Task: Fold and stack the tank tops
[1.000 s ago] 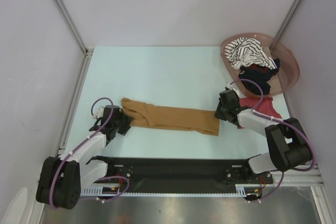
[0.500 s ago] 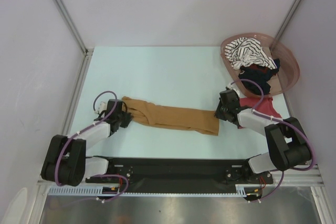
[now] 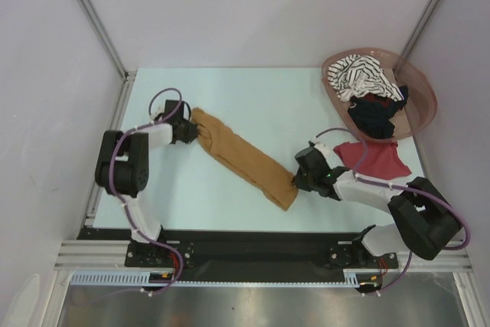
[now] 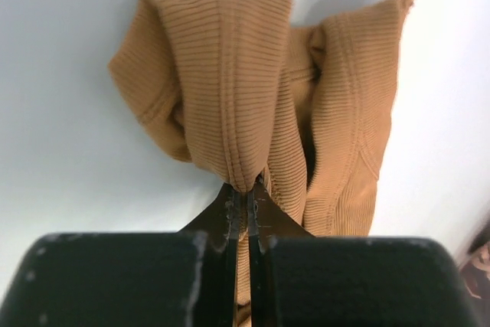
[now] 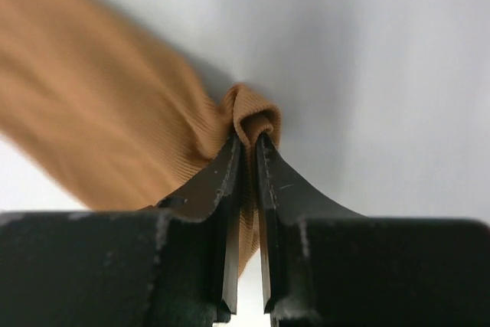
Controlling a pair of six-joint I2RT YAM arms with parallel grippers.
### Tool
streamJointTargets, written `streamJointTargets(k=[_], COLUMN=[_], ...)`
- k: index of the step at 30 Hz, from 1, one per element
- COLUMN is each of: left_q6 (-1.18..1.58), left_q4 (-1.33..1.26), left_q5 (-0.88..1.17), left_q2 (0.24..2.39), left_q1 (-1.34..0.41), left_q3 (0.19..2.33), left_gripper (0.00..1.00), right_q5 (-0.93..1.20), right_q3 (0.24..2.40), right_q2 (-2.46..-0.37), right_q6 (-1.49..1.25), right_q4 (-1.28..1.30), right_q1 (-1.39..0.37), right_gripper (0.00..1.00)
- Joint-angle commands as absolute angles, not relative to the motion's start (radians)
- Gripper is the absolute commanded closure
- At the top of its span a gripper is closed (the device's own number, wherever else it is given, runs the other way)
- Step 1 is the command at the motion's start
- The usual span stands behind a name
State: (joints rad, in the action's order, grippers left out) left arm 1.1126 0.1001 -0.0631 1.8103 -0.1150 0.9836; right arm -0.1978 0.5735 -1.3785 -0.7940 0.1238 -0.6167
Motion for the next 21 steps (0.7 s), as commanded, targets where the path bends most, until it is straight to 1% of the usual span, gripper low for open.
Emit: streamJointTargets(k=[1,3,4,6,7,8,9,10,12,13,14,16,17,19,20,21], left_q6=[1.042,1.016,1.005,0.985,0.980,0.976,0.960,0.953,0.916,0.904,0.896,0.879,0.871,0.850,0.836,0.800], left_q4=[0.081,0.151,0.175,0.228,0.239,0.250,0.277,0.294,0.352,0.382,0.412,0.457,0.448,0.407,0.402,0.399], left_q5=[0.044,0.028,0.011,0.005,0.012,0.035,0.047,0.061,0.089,0.092,0.097,0.071,0.071,0.051,0.045,0.038], left_q2=[1.981,2.043,2.099,2.161,2.222,2.255,2.288,2.354,2.419,2.446,2.494,2.502,2.491,2.449,2.435,2.424], left_q1=[-0.138,-0.173,-0.216,-0.261,-0.299,-0.314,-0.339,-0.350,-0.365,-0.368,-0.367,-0.348,-0.339,-0.316,-0.311,-0.308], left_q3=[1.185,1.302,1.419,1.541,1.654,1.713,1.771,1.884,1.994,2.046,2.133,2.155,2.136,2.076,2.063,2.060], left_gripper=[1.00,1.00,1.00,1.00,1.00,1.00,1.00,1.00,0.99,0.96,0.85,0.71,0.51,0.36,0.26,0.22], right_q5=[-0.163,-0.143,-0.138,-0.135,-0.137,-0.138,-0.137,-0.126,-0.114,-0.115,-0.127,-0.144,-0.156,-0.164,-0.166,-0.163], right_q3=[0.543,0.563,0.578,0.647,0.670,0.698,0.728,0.736,0.738,0.733,0.730,0.718,0.713,0.704,0.697,0.693], right_q2=[-1.394,-1.425,-1.465,-1.517,-1.538,-1.580,-1.592,-1.600,-1.594,-1.585,-1.572,-1.525,-1.507,-1.465,-1.456,-1.448], right_q6=[-0.981,-1.021,-1.040,-1.065,-1.065,-1.055,-1.048,-1.037,-1.014,-1.008,-1.002,-0.980,-0.976,-0.968,-0.966,-0.965], right_q4=[0.207,0.175,0.154,0.146,0.152,0.156,0.153,0.147,0.134,0.136,0.144,0.166,0.169,0.181,0.181,0.186], right_q1=[-0.788,-0.898,-0.938,-1.027,-1.049,-1.064,-1.084,-1.091,-1.092,-1.092,-1.092,-1.092,-1.092,-1.091,-1.091,-1.089], right_gripper=[1.00,0.99,0.98,0.95,0.94,0.88,0.86,0.84,0.74,0.69,0.63,0.60,0.58,0.55,0.54,0.54])
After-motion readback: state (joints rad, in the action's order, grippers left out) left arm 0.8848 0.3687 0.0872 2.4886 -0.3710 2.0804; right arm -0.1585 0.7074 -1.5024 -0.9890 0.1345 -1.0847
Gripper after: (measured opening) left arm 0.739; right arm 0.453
